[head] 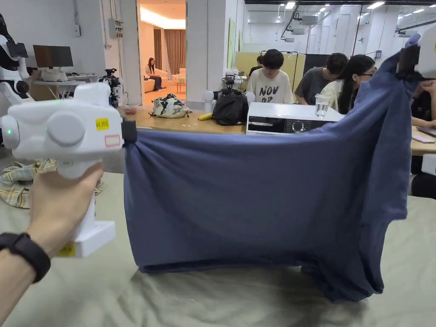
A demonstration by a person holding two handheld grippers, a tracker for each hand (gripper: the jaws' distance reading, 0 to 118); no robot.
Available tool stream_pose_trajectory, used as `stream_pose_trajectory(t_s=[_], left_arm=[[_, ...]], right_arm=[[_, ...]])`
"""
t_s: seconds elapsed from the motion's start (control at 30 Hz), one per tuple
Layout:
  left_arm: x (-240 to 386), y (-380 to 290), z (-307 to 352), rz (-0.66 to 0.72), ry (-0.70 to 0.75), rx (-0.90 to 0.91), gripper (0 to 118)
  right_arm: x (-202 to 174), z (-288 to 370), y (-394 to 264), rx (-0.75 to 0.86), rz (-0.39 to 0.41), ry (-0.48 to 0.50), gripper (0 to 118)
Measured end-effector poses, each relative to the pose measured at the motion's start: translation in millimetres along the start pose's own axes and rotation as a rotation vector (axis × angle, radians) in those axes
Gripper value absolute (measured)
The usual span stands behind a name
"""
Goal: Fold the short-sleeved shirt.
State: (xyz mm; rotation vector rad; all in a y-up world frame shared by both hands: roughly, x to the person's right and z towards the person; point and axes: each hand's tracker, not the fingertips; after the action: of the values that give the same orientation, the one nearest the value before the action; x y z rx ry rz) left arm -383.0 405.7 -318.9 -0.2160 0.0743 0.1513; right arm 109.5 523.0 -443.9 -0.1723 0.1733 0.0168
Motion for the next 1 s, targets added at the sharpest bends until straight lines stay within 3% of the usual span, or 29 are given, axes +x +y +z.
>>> stream_pose_trajectory(t_s=[0.13,0.2,0.23,0.5,0.67,0.8,0.97,1.0], left_arm=[[-12,-54,47,0.069,-0.051,-0.072,0],[-13,-86,74,0.025,-0.05,-0.093,0],[-13,-105,92,0.024,-0.053,-0.074,0],[-36,-211,179,0.133,-0.082,-0.16,0],[-39,-262,183,0.094,-0.033,-0.336,0],[-51,-304,163,0.167,-0.082,-0.425,0],[-54,-332,147,0.153,-0.043,-0.517,0],[-54,-334,149,0.157,-0.042,-0.518,8]], right_arm=[[8,40,-42,-0.095,-0.011,0.065,0],[11,77,-73,-0.077,-0.038,0.065,0],[15,91,-89,-0.095,-0.051,0.118,0],[21,193,-190,-0.171,-0.109,0.169,0],[18,197,-243,-0.288,-0.125,0.159,0],[15,170,-313,-0.434,-0.179,0.148,0],[9,152,-397,-0.573,-0.204,0.131,0],[9,151,-410,-0.591,-0.209,0.126,3]])
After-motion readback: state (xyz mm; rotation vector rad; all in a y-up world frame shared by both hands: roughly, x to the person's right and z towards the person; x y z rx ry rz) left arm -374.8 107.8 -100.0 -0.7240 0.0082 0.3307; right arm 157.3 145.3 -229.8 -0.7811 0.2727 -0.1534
